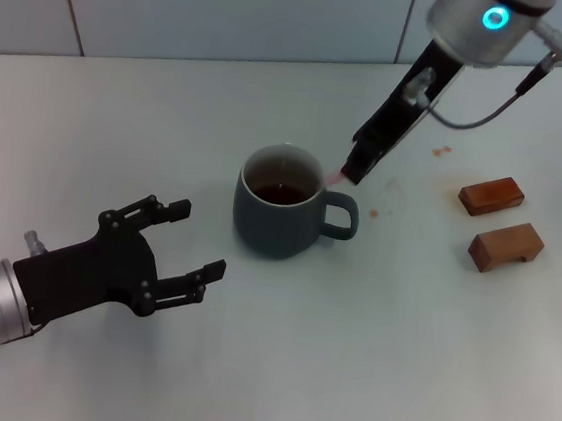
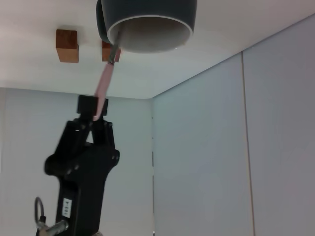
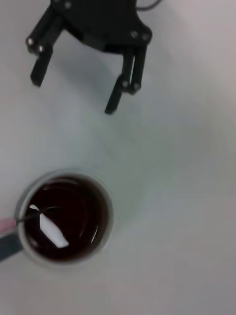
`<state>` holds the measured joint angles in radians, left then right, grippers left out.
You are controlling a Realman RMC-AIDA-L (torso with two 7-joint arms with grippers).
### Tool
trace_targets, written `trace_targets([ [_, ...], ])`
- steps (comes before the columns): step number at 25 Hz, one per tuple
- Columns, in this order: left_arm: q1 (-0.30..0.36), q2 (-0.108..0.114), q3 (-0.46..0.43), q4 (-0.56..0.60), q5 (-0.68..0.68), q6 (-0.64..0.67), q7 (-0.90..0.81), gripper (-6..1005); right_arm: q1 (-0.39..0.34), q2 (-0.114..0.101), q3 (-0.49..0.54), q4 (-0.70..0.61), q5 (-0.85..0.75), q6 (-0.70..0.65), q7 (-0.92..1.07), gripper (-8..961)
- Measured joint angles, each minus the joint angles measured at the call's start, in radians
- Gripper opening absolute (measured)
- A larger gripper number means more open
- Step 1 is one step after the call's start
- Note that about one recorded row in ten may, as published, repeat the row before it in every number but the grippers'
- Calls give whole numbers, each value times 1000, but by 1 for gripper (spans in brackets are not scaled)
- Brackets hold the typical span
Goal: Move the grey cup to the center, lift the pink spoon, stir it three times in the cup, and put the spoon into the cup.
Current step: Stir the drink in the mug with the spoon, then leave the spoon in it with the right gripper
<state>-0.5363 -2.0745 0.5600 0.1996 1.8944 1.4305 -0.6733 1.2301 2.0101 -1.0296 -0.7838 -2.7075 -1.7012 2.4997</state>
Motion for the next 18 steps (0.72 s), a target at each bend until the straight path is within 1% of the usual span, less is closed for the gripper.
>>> trace_targets([
  [1,0,0,0,0,0,0,0,852,0,0,0,0,0,0,0,120],
  [3,-1,0,1,0,0,0,0,852,6,16,0,-1,2,18,-4,120],
  [6,-1,-1,2,-1,0,0,1,852,21,26,0,17,2,76,-9,120],
  [9,-1,-1,2,-2,0,2,1,852,35,24,0,46,-15,119,-10,120],
  [10,-1,-1,2,-2,0,3,1,852,37,17,1,50,-29,123,-9,120],
  [11,-1,-1,2,-2,0,3,1,852,37,17,1,50,-29,123,-9,120],
  [14,-2,-1,1,-1,0,5,1,852,32,4,1,41,-42,84,-1,121],
  [15,-3,-1,1,-1,0,5,1,852,27,4,1,32,-50,54,2,121],
  [16,-4,-1,1,-1,0,5,1,852,27,4,1,32,-50,54,2,121],
  [18,-5,-2,1,-1,0,2,2,852,23,11,3,22,-52,29,2,121],
])
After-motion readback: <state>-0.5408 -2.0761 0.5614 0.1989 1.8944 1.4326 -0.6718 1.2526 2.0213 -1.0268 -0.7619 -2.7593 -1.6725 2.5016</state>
